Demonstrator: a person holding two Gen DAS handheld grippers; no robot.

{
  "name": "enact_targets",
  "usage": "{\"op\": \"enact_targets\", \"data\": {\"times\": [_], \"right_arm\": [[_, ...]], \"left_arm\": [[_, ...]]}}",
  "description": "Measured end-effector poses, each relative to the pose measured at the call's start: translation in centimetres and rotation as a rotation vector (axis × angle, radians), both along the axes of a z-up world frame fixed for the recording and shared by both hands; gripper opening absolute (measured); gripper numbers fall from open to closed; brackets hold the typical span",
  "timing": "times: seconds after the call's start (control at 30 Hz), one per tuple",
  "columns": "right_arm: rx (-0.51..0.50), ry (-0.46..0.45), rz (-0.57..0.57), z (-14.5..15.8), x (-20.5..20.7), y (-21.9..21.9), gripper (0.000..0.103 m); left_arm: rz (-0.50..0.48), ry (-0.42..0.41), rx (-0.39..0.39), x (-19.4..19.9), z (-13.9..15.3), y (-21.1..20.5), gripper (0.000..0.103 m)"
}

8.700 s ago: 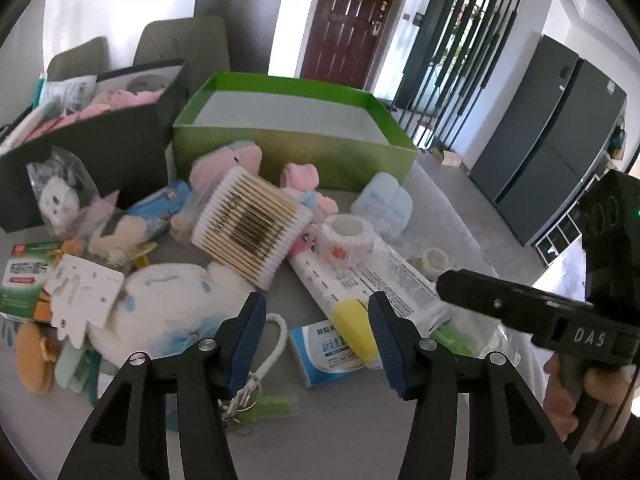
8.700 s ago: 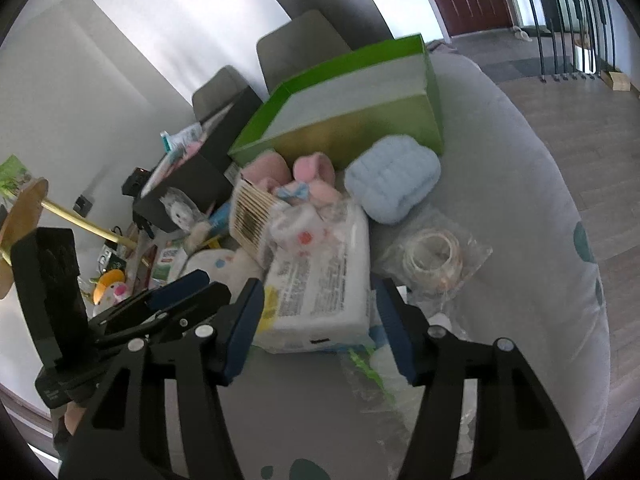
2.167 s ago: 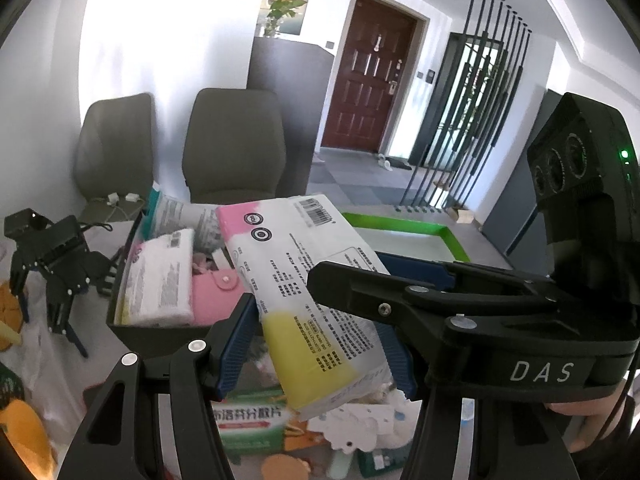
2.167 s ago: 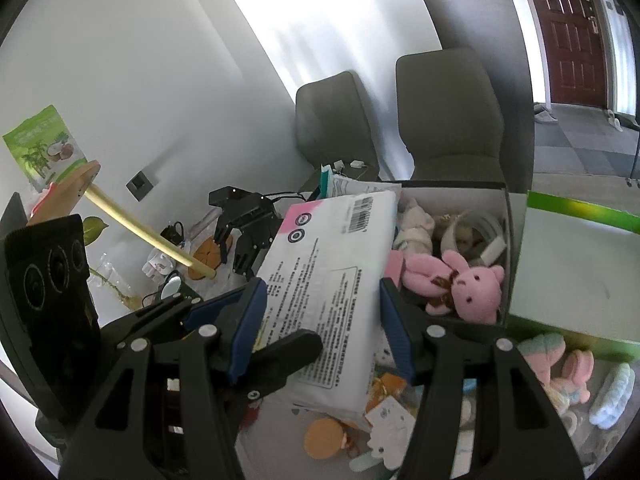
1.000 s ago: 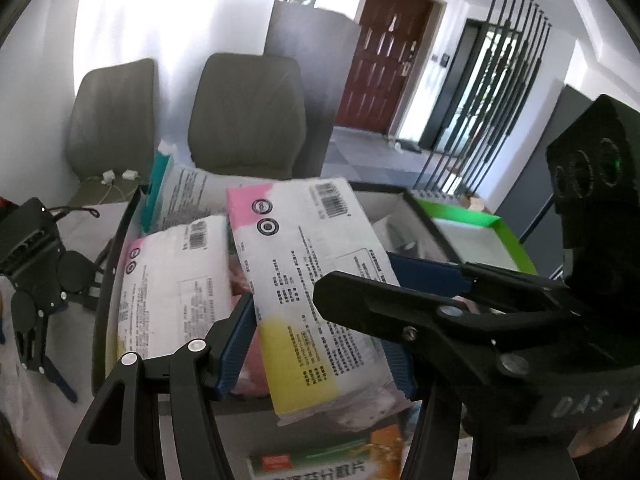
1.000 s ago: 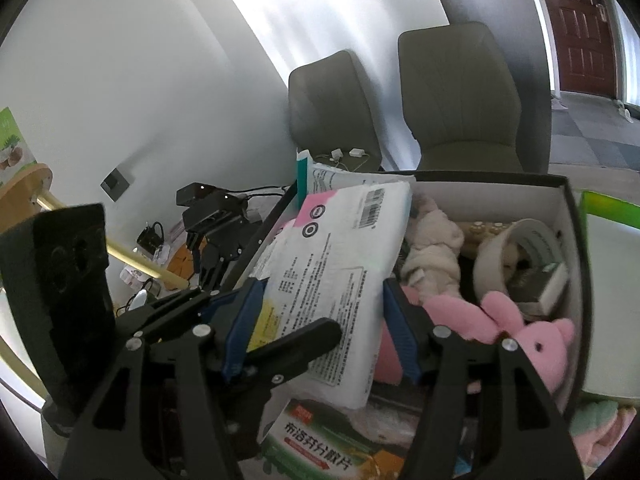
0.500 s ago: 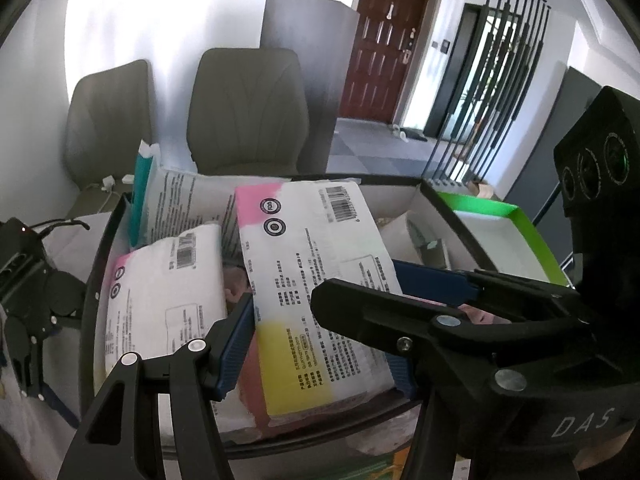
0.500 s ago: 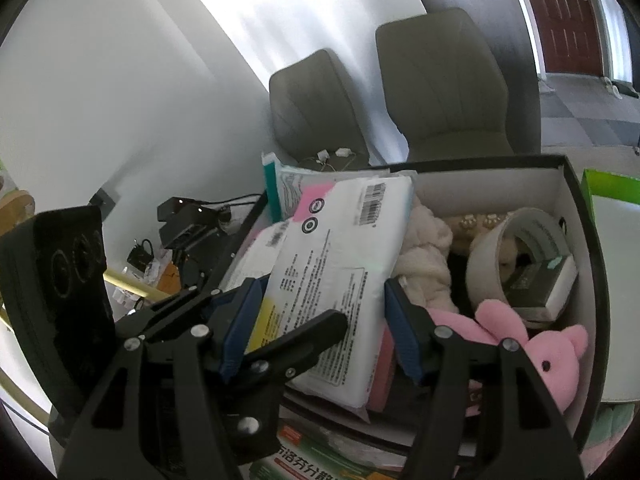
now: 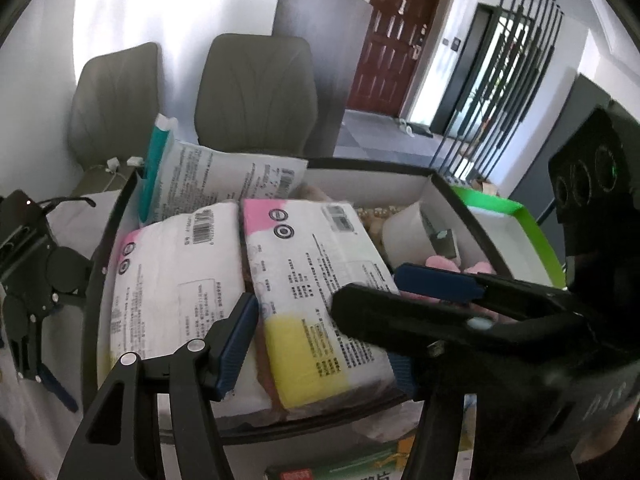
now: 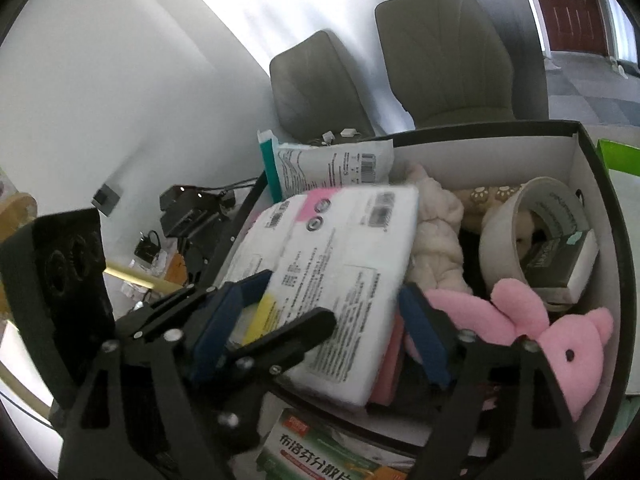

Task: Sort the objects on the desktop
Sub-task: 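Lower the pack into the dark box beside the first wet-wipe pack, then open the right gripper and release the pack in the dark box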

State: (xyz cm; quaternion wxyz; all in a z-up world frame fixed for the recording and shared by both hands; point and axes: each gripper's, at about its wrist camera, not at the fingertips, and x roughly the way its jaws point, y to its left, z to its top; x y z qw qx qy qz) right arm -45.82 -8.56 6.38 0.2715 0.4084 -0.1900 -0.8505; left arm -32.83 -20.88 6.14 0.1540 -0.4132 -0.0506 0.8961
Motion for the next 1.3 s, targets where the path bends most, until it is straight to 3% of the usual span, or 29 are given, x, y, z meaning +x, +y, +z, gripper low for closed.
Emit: {"op": "enact_targets", "data": {"times": [0.33,0.83,1.3], "right_arm": [[-0.070,0.048,-0.043,1.4,1.2,2.0,0.088],[-0.152,0.056,-0.119,2.7,2.1,6.2,0.091],[-0.239,0.125,-0.137,5.2,5.9,9.6,0.093]], "left_arm": [[0.114,0.039,0.057,1.0,1.3,-3.6,0.062],[0.250,0.115,0.080,2.4,3.0,-4.6,0.062],[0.278,0.143,0.069,4.9,3.5,-4.1,0.062]]}}
